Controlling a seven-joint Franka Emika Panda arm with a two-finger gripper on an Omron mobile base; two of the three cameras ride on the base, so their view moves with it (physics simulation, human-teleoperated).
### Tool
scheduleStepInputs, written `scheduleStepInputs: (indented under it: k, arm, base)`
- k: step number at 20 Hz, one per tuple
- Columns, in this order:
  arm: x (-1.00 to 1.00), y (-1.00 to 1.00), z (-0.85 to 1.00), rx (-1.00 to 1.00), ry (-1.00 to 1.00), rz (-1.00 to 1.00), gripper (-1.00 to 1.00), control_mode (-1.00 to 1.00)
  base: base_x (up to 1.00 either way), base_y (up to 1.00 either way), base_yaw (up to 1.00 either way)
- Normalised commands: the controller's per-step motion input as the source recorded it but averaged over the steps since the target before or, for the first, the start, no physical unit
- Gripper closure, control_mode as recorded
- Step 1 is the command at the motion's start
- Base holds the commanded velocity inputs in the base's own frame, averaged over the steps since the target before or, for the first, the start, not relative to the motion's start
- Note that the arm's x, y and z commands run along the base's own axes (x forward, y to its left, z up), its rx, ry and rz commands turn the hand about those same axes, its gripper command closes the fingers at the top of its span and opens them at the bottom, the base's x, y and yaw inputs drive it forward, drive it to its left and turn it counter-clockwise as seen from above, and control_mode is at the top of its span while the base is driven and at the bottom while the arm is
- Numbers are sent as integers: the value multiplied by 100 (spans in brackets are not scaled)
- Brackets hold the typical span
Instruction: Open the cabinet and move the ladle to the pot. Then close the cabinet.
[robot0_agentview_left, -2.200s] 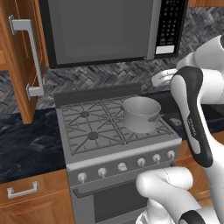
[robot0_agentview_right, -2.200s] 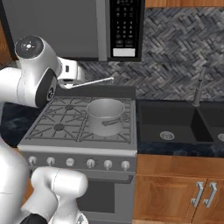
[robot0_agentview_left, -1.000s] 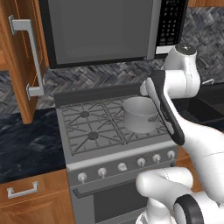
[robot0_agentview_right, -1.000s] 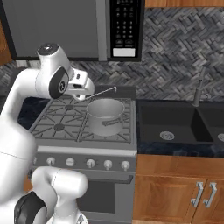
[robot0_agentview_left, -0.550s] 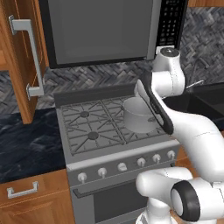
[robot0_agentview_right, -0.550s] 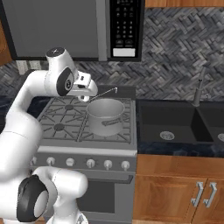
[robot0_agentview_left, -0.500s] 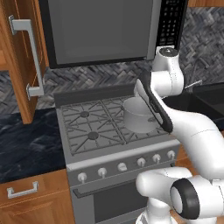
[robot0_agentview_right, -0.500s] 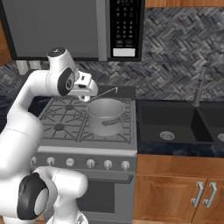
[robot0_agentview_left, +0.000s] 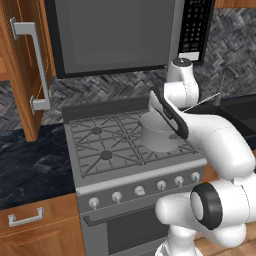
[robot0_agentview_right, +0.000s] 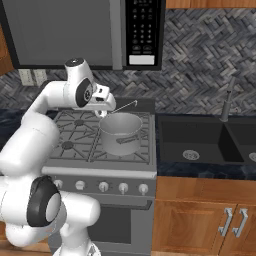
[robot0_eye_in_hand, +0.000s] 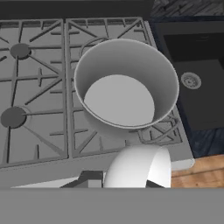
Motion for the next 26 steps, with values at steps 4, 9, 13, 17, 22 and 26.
scheduleStepInputs:
  k: [4,9,13,17,22,26]
  arm:
    - [36,-1,-44,-2,0,0,100,-100]
    - [41,-1,-39,-1,0,0,100,-100]
    - [43,-7,-34,0,1,0,100,-100]
    - [45,-10,-26,0,3,0,100,-100]
    - [37,-10,-25,0,2,0,100,-100]
    - [24,-3,-25,0,0,0,100,-100]
  base:
    - [0,0,0]
    - [0,0,0]
    - [0,0,0]
    - [0,0,0]
    - [0,0,0]
    - [0,0,0]
